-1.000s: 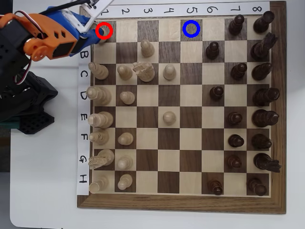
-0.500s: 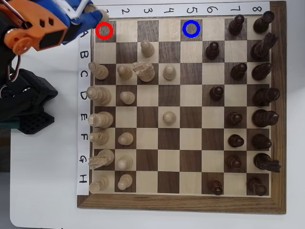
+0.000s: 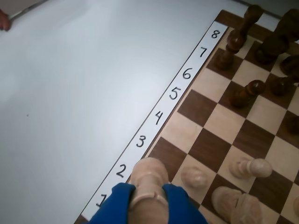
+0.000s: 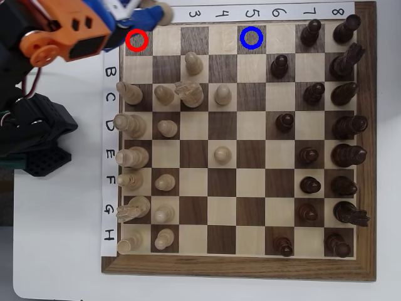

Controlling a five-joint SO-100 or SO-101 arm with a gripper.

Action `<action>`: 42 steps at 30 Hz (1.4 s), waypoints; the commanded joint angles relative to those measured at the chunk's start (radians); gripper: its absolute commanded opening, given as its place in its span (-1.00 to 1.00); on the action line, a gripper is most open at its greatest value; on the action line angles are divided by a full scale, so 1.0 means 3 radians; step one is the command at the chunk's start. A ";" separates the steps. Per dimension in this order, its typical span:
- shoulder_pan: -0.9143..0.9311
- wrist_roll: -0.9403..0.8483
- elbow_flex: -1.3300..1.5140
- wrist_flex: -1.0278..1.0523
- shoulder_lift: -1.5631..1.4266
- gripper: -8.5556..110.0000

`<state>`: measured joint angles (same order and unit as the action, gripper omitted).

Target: Move the piece to destination

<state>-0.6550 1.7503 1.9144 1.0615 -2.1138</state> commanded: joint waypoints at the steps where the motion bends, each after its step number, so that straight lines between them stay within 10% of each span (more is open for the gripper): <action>1: 0.0496 0.0997 -0.1360 -0.0491 0.0506 -0.86; 42: 0.0803 0.1381 -0.3370 0.0307 0.2940 -0.86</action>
<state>-0.4525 1.7503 1.1796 1.0999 -1.2441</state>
